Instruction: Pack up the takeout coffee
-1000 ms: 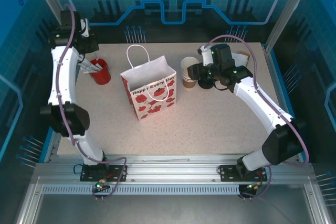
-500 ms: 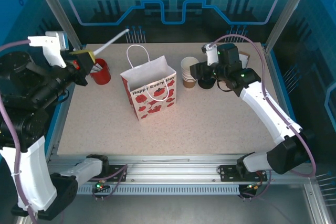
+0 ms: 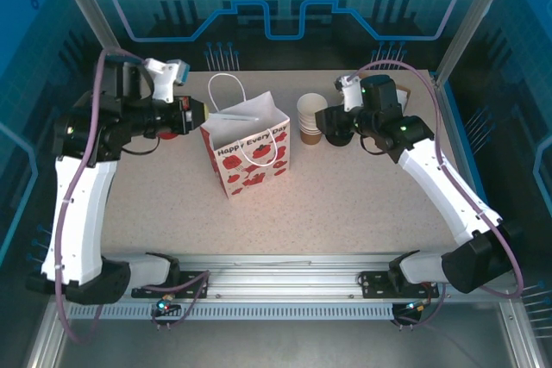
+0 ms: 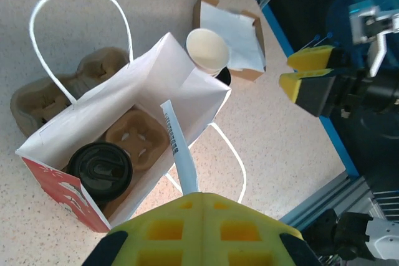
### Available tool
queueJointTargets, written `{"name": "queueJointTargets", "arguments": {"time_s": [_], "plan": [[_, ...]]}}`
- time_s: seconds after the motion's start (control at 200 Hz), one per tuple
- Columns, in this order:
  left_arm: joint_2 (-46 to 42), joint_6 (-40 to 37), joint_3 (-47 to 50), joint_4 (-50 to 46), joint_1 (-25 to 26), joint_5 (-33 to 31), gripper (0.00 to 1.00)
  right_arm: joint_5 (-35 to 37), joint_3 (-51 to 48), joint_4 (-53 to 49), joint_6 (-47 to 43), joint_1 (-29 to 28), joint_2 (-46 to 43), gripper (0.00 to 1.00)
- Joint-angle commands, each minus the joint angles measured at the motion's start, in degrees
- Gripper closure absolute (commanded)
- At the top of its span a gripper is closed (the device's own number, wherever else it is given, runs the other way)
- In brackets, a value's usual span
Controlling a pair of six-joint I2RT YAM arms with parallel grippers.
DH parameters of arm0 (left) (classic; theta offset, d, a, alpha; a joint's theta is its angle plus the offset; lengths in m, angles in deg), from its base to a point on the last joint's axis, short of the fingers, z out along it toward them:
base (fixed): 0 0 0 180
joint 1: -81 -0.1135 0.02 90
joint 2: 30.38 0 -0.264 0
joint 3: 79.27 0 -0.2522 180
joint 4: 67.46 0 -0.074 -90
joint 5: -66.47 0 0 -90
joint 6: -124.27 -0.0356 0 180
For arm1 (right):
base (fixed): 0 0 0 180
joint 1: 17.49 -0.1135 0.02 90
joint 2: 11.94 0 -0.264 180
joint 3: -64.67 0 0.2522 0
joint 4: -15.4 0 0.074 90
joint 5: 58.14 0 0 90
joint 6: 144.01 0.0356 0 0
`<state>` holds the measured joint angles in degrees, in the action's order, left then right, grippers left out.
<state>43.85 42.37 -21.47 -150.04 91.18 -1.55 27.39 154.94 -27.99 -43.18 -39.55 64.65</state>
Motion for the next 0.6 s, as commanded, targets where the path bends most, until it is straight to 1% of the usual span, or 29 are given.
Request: {"name": "queueJointTargets", "arguments": {"time_s": [0.0, 0.065, 0.215, 0.255, 0.285, 0.32, 0.385, 0.435, 0.53, 0.595], "plan": [[3.99, -2.55, -0.05, -1.67, 1.54, -0.26, 1.0, 0.25, -0.93, -0.55, -0.54, 0.75, -0.9, 0.31], [7.16, -2.35, -0.19, -0.96, 2.32, -1.65, 1.0, 0.0, -0.84, -0.52, -0.54, 0.86, -0.69, 0.31], [14.38, -1.73, 1.21, 3.59, 5.42, -1.26, 1.0, 0.21, -1.05, -0.52, -0.41, 0.84, -0.09, 0.3], [16.47, -1.74, 0.7, 4.0, 5.81, -1.61, 0.98, 0.92, -1.26, -0.61, -0.3, 1.15, 0.18, 0.29], [17.84, -1.77, -0.04, 4.02, 5.91, -2.15, 0.95, 1.29, -1.36, -0.69, -0.07, 1.57, 0.53, 0.28], [19.0, -1.76, -0.74, 4.43, 5.95, -2.93, 0.87, 1.31, -1.49, -0.7, 0.36, 2.32, 1.22, 0.27], [20.38, -1.89, -2.46, 4.82, 5.91, -4.23, 0.85, 0.88, -1.32, -0.53, 1.17, 4.29, 2.5, 0.26], [20.68, -2.01, -4.2, 5.16, 5.91, -4.16, 0.78, 1.3, -0.87, -0.21, 1.51, 6.16, 3.93, 0.25], [19.99, -2.23, -6.69, 6.53, 5.87, -4.09, 0.61, 5.27, 2.06, -1.65, 2.1, 9.95, 8.29, 0.25], [18.77, -2.25, -7.38, 8.15, 5.71, -4.14, 0.53, 10.3, 4.38, -2.35, 1.94, 11.87, 12.07, 0.26]]}}
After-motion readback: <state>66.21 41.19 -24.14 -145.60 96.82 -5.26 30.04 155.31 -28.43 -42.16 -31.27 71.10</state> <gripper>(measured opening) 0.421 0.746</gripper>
